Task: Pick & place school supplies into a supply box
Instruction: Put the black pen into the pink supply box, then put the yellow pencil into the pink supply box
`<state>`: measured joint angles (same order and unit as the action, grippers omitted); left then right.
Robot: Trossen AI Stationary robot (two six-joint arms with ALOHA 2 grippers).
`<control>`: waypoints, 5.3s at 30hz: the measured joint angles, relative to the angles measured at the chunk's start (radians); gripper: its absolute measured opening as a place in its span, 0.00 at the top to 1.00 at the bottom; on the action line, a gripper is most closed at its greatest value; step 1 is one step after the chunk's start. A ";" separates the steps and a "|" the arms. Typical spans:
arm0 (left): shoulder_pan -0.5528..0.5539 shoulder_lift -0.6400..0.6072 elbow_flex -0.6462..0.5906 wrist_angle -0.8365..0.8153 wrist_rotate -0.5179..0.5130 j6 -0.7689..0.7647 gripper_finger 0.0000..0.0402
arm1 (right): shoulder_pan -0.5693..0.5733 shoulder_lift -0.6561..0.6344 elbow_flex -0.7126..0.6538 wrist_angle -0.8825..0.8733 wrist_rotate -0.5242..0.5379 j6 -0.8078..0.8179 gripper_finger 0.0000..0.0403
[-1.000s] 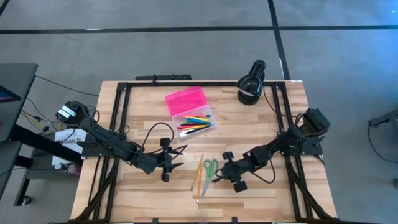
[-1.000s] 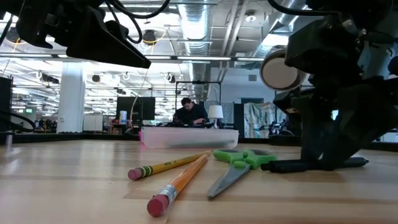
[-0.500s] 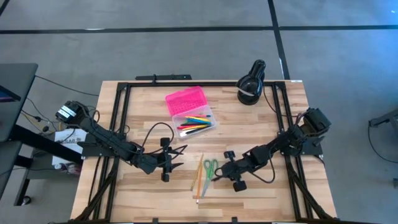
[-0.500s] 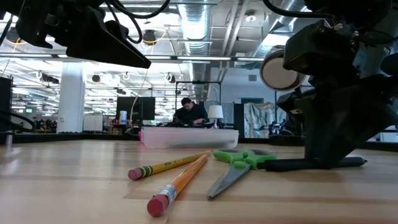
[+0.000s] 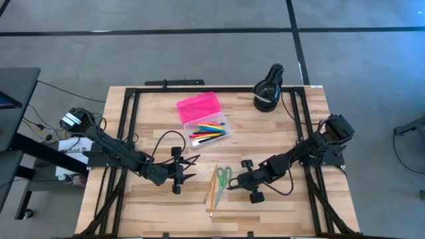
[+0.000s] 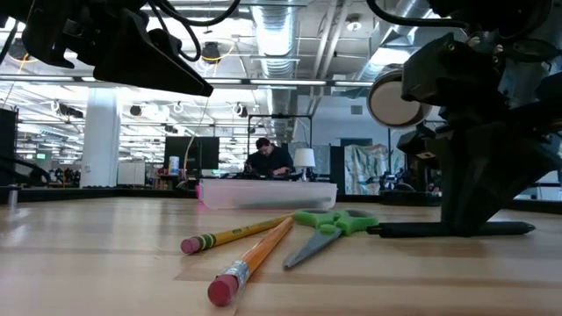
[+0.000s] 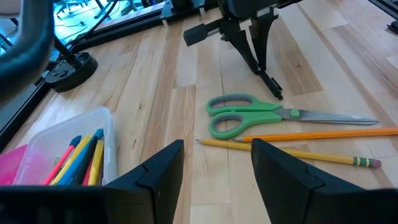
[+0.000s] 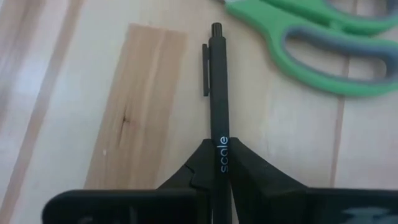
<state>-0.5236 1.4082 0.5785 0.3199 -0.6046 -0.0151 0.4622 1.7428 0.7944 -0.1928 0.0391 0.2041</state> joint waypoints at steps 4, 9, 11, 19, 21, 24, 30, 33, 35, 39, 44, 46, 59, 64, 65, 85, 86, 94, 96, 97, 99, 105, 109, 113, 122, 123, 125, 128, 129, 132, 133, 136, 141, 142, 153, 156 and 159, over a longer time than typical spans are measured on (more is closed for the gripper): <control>0.000 0.000 0.000 0.000 0.000 0.000 0.54 | 0.000 0.002 0.032 -0.074 0.000 0.006 0.94; 0.000 0.000 0.000 0.000 0.000 0.000 0.54 | 0.000 0.004 0.082 -0.177 -0.004 0.000 0.98; 0.000 0.000 0.000 0.000 0.000 0.000 0.54 | 0.000 0.005 0.100 -0.225 -0.004 0.001 0.98; 0.000 0.000 0.000 0.000 -0.001 0.000 0.54 | -0.014 0.006 0.153 -0.390 0.003 0.059 0.96; 0.000 0.000 0.000 0.000 -0.001 0.000 0.54 | -0.020 0.006 0.154 -0.394 0.003 0.059 0.97; 0.000 0.000 0.000 0.000 -0.001 0.000 0.54 | -0.026 0.006 0.154 -0.394 0.003 0.059 0.98; 0.000 0.000 0.000 0.000 -0.002 0.000 0.54 | -0.032 0.005 0.154 -0.391 0.021 0.036 0.97; 0.000 0.000 0.000 0.000 -0.003 0.000 0.54 | -0.032 0.005 0.154 -0.390 0.046 0.023 0.97; 0.000 0.000 0.000 0.000 -0.003 0.003 0.54 | -0.033 0.005 0.154 -0.390 0.048 0.011 0.98; 0.000 0.000 0.000 0.000 -0.004 0.007 0.54 | -0.033 0.005 0.154 -0.389 0.053 0.003 0.97; 0.000 0.000 0.000 0.000 -0.005 0.008 0.54 | -0.033 0.008 0.199 -0.465 0.092 -0.003 0.97; 0.000 0.000 0.000 0.000 -0.006 0.008 0.54 | -0.032 0.007 0.230 -0.501 0.119 -0.004 0.97; -0.002 -0.001 0.000 -0.019 -0.120 0.022 0.54 | -0.094 0.005 0.379 -0.528 0.309 -0.237 0.97; -0.007 -0.003 0.000 -0.025 -0.199 0.025 0.54 | -0.193 0.005 0.381 -0.387 0.338 -0.383 0.97; -0.011 -0.003 0.000 -0.026 -0.216 0.032 0.54 | -0.215 0.005 0.381 -0.355 0.338 -0.409 0.97; -0.146 -0.004 0.000 -0.153 -0.607 0.015 0.54 | -0.534 0.077 0.386 0.039 0.195 -0.571 0.97; -0.150 -0.004 0.000 -0.153 -0.615 0.016 0.54 | -0.540 0.078 0.378 0.021 0.195 -0.571 0.97; -0.150 -0.004 0.000 -0.158 -0.619 0.016 0.54 | -0.582 0.130 0.385 0.088 0.192 -0.533 0.96; -0.151 -0.004 0.000 -0.164 -0.619 0.016 0.54 | -0.590 0.134 0.381 0.070 0.195 -0.516 0.94; -0.151 -0.004 0.000 -0.165 -0.619 0.016 0.54 | -0.595 0.134 0.381 0.078 0.195 -0.512 0.92; -0.151 -0.004 0.000 -0.172 -0.619 0.013 0.54 | -0.596 0.134 0.383 0.090 0.195 -0.511 0.89; -0.150 -0.004 0.000 -0.172 -0.615 0.006 0.54 | -0.601 0.140 0.383 0.112 0.193 -0.491 0.83; -0.150 -0.004 0.000 -0.173 -0.615 0.004 0.54 | -0.602 0.140 0.383 0.112 0.195 -0.481 0.78; -0.150 -0.004 0.000 -0.172 -0.604 0.000 0.54 | -0.588 0.125 0.382 0.097 0.196 -0.488 0.72; -0.150 -0.004 0.000 -0.160 -0.524 0.003 0.54 | -0.464 0.008 0.382 -0.040 0.198 -0.485 0.70; -0.150 -0.004 0.000 -0.153 -0.498 -0.001 0.54 | -0.444 -0.008 0.381 -0.069 0.198 -0.476 0.70; -0.146 -0.004 0.000 -0.129 -0.420 -0.009 0.54 | -0.404 -0.041 0.366 -0.096 0.198 -0.466 0.71; -0.129 -0.004 0.000 -0.071 -0.269 -0.025 0.54 | -0.344 -0.092 0.318 -0.124 0.210 -0.456 0.71; -0.118 -0.004 0.000 -0.043 -0.224 -0.032 0.54 | -0.325 -0.108 0.303 -0.121 0.228 -0.445 0.71; -0.085 0.007 0.000 0.041 -0.103 -0.042 0.54 | -0.269 -0.173 0.237 -0.112 0.289 -0.415 0.71; -0.073 0.017 0.000 0.064 -0.071 -0.048 0.54 | -0.252 -0.192 0.213 -0.095 0.313 -0.404 0.71; -0.037 0.066 0.000 0.128 0.008 -0.046 0.54 | -0.201 -0.255 0.127 -0.031 0.381 -0.384 0.71; 0.030 0.186 0.000 0.278 0.146 0.022 0.54 | -0.120 -0.358 -0.022 0.125 0.461 -0.388 0.71; 0.043 0.207 0.007 0.303 0.173 0.032 0.54 | -0.104 -0.378 -0.050 0.144 0.480 -0.388 0.71; 0.084 0.434 0.191 0.319 0.261 0.043 0.54 | 0.038 -0.489 -0.195 0.209 0.680 -0.335 0.71; 0.085 0.486 0.247 0.270 0.259 0.070 0.54 | 0.074 -0.489 -0.195 0.201 0.730 -0.335 0.71; 0.091 0.506 0.314 0.142 0.251 0.062 0.54 | 0.103 -0.489 -0.195 0.201 0.763 -0.342 0.71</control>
<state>-0.4330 1.9141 0.8924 0.4619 -0.3535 0.0471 0.5654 1.2533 0.5995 0.0081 0.8020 -0.1380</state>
